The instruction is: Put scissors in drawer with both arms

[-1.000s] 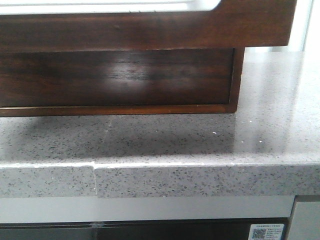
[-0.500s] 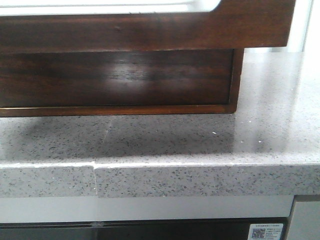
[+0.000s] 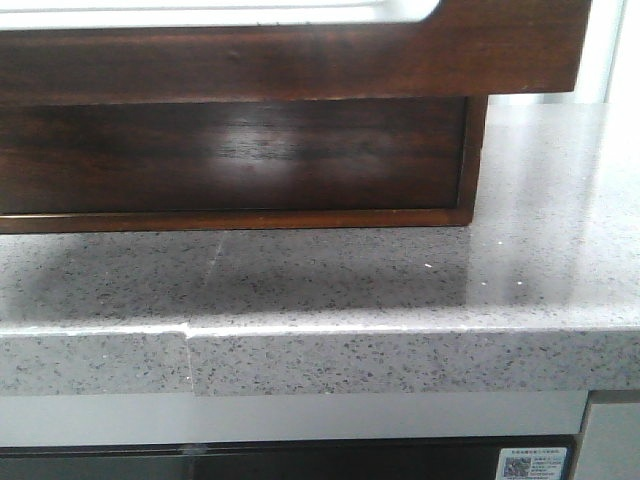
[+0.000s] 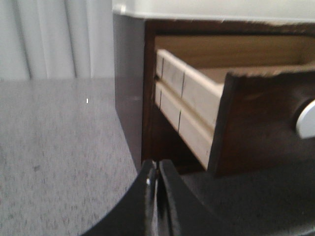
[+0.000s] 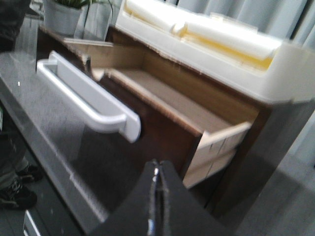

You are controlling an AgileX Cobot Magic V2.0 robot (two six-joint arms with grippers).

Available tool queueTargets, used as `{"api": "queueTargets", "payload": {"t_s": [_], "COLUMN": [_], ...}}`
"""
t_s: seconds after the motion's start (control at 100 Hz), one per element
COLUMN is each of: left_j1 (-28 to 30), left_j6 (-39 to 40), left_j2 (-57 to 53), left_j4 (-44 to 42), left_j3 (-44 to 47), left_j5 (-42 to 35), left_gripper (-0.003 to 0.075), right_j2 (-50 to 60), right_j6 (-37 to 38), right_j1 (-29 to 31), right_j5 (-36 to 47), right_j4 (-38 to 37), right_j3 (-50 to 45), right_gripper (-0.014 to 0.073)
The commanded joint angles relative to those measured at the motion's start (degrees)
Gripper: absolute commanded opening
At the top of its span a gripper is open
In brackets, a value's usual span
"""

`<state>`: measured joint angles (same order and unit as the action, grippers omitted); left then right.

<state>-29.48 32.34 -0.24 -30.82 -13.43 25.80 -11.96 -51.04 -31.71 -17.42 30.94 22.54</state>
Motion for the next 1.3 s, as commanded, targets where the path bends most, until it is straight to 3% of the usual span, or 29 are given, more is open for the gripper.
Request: {"api": "queueTargets", "payload": {"t_s": [0.0, 0.36, 1.29], "left_j1": [-0.37, -0.37, -0.26], "left_j6": [0.56, 0.56, 0.56], "left_j2": [-1.51, -1.51, -1.51], "left_j4": [1.25, 1.66, 1.66], "left_j3": [-1.26, -1.26, -0.78], "left_j5": [-2.51, -2.23, -2.61], "left_gripper": [-0.0022, -0.0022, -0.0022], "right_j2": [0.83, 1.3, 1.3], "right_j6": [0.01, 0.01, 0.01], "right_j1": [-0.15, -0.15, -0.15], "right_j5": [5.89, 5.64, 5.23], "right_j4": [0.96, 2.77, 2.77], "right_j3": [-2.53, -10.72, -10.83], "right_gripper": [-0.0058, -0.0061, -0.0061]}}
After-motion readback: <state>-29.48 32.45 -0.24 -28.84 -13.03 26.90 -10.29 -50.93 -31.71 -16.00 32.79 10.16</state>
